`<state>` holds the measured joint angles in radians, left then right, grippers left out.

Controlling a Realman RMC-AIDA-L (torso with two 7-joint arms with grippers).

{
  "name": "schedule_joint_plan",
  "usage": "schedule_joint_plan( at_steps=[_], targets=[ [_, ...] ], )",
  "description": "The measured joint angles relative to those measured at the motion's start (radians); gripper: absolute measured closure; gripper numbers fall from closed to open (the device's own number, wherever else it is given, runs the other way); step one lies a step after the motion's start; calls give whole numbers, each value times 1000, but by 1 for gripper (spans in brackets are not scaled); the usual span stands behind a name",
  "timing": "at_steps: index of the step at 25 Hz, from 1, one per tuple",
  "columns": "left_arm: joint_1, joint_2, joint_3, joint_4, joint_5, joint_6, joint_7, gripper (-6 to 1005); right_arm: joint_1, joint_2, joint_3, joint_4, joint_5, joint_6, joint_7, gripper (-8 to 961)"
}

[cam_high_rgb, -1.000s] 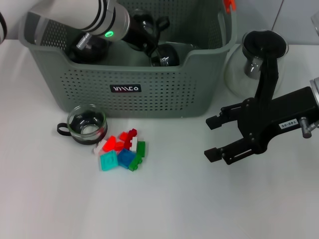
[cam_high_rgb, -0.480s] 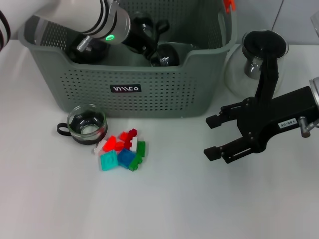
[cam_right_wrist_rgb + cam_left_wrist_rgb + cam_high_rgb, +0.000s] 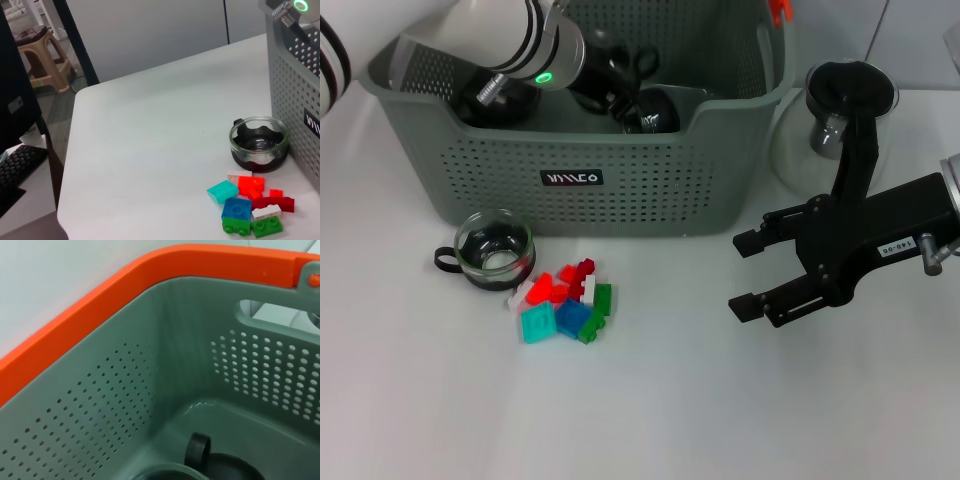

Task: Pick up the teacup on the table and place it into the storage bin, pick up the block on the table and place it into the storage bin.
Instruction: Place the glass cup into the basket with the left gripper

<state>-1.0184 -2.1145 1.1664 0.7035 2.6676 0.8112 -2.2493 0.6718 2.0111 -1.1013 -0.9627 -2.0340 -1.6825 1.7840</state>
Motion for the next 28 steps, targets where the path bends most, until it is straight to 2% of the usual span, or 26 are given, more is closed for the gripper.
schedule_joint_plan(
  at_steps=[2,4,10,15,22,27,28],
  targets=[
    [0,0,-1,1,0,0,0,951,0,0,0,0,0,0,0,71],
    [1,0,-1,1,0,0,0,848,1,0,0,0,0,1,0,72],
    [4,1,3,3,0,0,0,721,5,0,0,-1,0,6,0,72],
    [5,1,3,15,0,6,2,537,6,0,0,-1,0,6,0,72],
    [7,7,-15,55,-7,71,-8,484,7,0,1,-1,0,11,-4,72],
    [28,14,-17,128,17,151,-52,450,10,0,10,-1,2,13,-6,71],
    [54,15,-19,195,29,192,-70,448,10,0,13,-1,2,13,-8,71]
  ],
)
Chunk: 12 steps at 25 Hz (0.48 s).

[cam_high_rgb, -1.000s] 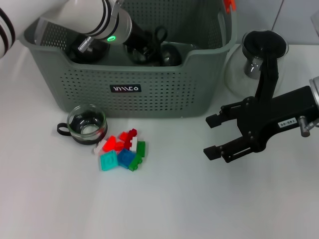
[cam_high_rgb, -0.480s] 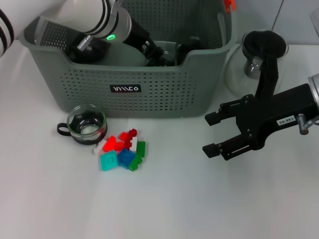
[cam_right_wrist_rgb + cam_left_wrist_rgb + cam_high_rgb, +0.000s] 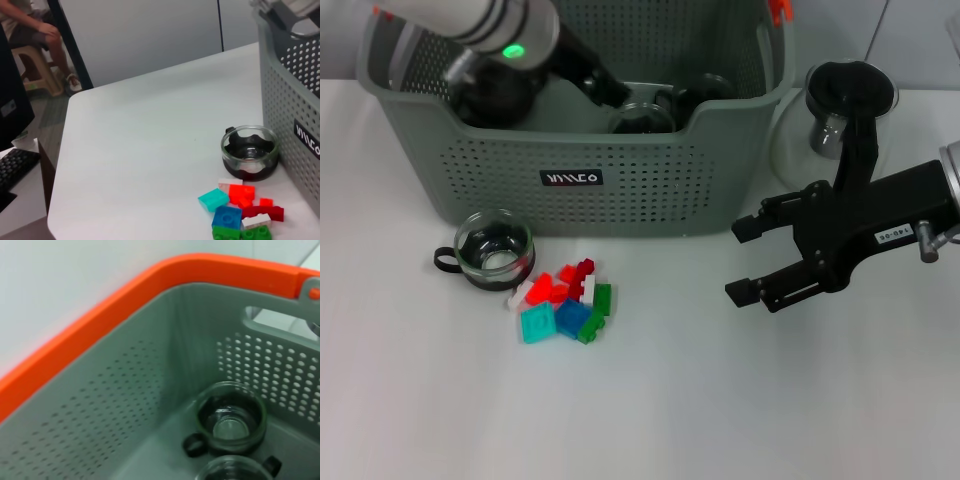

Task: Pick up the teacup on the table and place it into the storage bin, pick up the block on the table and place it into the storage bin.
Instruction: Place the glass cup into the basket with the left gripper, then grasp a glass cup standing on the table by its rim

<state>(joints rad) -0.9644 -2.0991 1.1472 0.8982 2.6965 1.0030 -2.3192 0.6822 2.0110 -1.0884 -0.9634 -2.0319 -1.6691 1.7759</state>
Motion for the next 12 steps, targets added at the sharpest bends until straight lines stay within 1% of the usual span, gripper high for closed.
schedule_joint_plan(
  at_steps=[1,2,4,9,12],
  targets=[
    [16,0,-3,40,2,22,-6,445,0,0,2,0,0,0,-1,71],
    [41,-2,-12,106,3,55,-12,442,0,0,5,0,0,0,-2,71],
    [70,-5,-23,180,4,99,-16,437,0,0,12,0,0,0,-3,71],
    [153,-16,-74,417,-15,266,-21,423,0,0,26,0,-1,-1,-5,71],
    [200,-26,-92,535,-37,362,-18,415,0,0,27,1,-2,-1,-6,71]
  ],
)
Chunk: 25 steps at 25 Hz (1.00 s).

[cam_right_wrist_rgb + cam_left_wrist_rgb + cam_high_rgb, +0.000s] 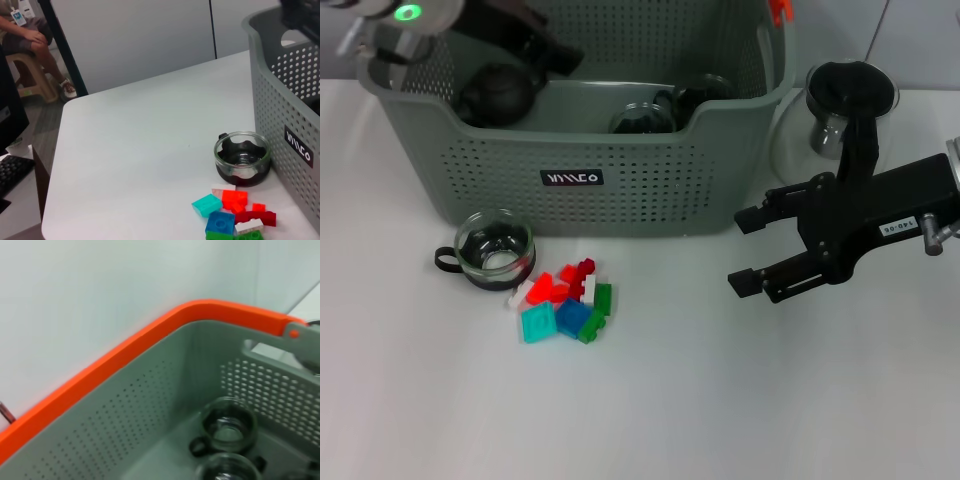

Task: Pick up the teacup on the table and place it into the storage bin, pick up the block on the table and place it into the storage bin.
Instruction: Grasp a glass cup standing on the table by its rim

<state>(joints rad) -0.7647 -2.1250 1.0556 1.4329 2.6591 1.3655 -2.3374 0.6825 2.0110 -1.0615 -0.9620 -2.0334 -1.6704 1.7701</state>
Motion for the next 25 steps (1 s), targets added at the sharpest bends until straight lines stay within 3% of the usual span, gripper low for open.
schedule_joint_plan(
  at_steps=[7,10,16,22,25],
  targets=[
    [151,-21,-9,323,-116,174,6,396,2,-1,2,2,-1,6,-14,72],
    [192,-28,-30,393,-130,236,2,387,4,0,2,6,-1,15,-17,72],
    [230,-39,-88,425,-170,388,12,371,15,0,2,26,-1,19,-18,72],
    [276,-43,-114,442,-177,505,75,212,15,5,2,29,3,35,-18,72],
    [297,-44,-120,440,-176,535,92,215,16,9,2,38,4,43,-18,72]
  ],
)
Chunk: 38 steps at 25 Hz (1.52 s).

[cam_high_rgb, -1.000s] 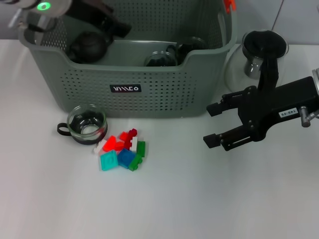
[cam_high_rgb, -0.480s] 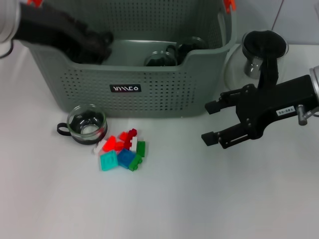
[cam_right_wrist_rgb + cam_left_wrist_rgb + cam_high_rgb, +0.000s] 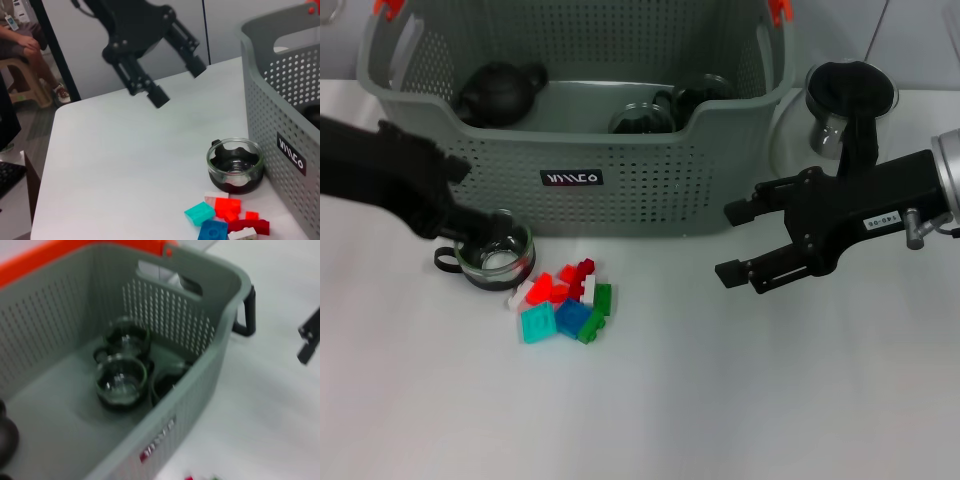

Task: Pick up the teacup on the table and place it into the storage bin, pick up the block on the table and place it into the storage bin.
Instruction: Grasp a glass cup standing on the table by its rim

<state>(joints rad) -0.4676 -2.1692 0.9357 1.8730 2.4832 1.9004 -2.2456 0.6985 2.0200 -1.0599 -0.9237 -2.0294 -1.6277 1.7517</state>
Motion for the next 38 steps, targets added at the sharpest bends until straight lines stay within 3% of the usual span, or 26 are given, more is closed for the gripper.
schedule_joint_plan(
  at_steps=[6,11,27,38],
  targets=[
    [10,-2,1,-27,26,26,26,222,9,12,4,26,1,23,0,71],
    [-11,-1,61,-92,117,19,49,221,15,15,12,28,2,26,7,71],
    [-58,-1,264,-397,315,-245,190,226,36,29,23,57,1,47,16,71],
    [-96,1,344,-466,368,-322,196,228,33,37,23,65,0,52,15,72]
  ],
)
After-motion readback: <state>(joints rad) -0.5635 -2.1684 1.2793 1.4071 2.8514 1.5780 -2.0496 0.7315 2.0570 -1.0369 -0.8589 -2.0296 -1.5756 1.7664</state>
